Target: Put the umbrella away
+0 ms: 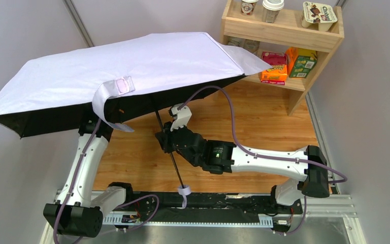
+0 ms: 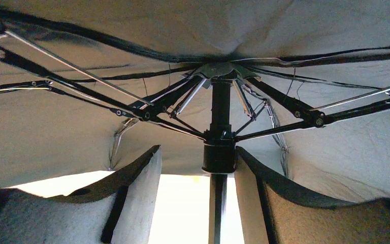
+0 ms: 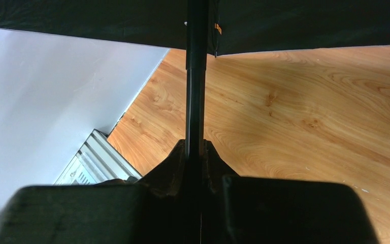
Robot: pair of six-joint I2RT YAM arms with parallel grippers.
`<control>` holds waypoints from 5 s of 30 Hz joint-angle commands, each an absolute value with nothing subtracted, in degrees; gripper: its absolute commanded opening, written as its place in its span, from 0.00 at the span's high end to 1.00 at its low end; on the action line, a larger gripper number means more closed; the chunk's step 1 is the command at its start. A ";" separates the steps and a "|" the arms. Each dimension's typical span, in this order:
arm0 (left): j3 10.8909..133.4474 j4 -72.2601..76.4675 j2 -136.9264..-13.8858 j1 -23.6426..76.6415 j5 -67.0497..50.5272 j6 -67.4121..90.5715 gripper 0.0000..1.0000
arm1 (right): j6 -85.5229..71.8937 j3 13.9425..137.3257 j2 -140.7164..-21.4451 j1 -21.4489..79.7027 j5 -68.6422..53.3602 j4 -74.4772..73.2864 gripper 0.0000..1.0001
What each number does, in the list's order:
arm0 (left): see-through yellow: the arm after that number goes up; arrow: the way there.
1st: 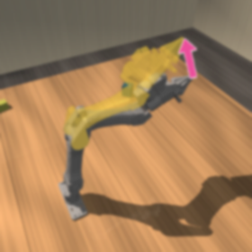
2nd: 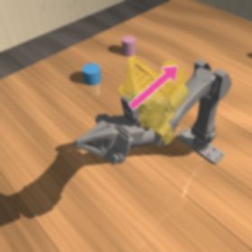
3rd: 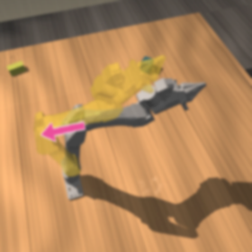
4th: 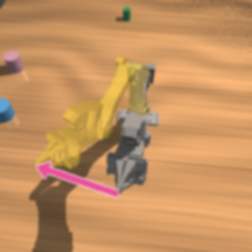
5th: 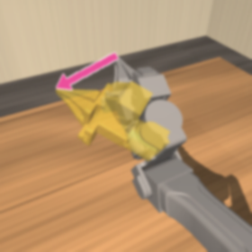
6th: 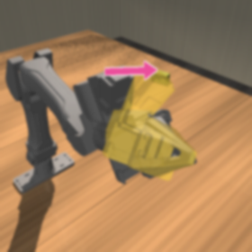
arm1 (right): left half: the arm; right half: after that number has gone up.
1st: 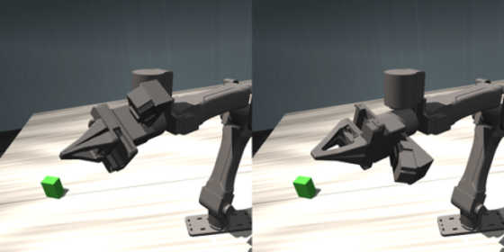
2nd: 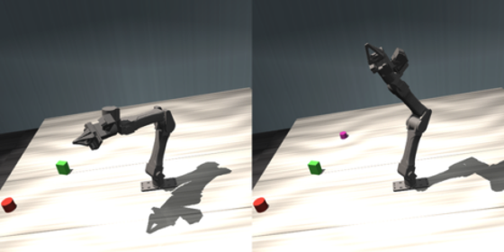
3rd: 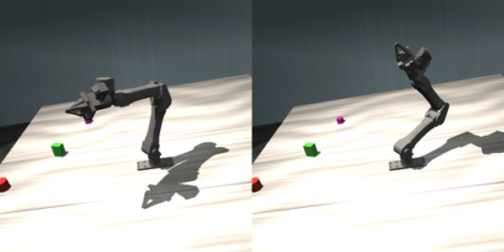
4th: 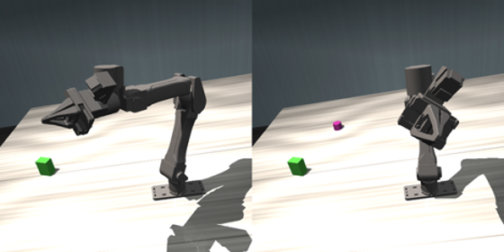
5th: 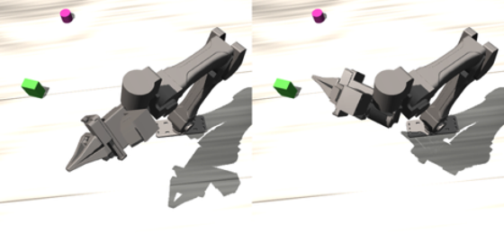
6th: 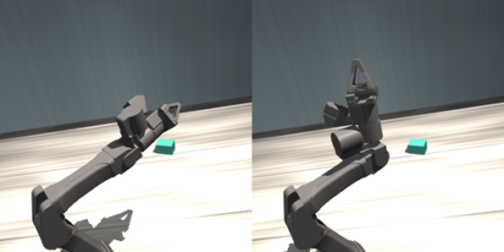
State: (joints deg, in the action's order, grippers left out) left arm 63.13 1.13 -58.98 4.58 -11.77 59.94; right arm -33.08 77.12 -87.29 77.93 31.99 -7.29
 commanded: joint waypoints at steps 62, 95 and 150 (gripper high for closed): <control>31.38 -3.60 -33.68 36.21 -13.63 63.82 0.33 | -24.75 71.90 -76.57 67.95 30.43 0.27 1.00; 69.87 -29.62 -34.42 36.21 8.89 32.09 0.26 | -9.14 32.43 -51.24 38.67 -32.51 28.39 1.00; 74.69 -11.76 -52.73 33.40 -10.30 8.46 1.00 | -17.22 35.69 -54.85 41.13 -11.09 7.15 0.00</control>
State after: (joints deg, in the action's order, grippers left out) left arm 67.24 -10.83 -53.91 33.39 -16.01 24.97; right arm -13.61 34.61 -55.92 41.17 -23.51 16.80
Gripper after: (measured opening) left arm 0.018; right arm 0.981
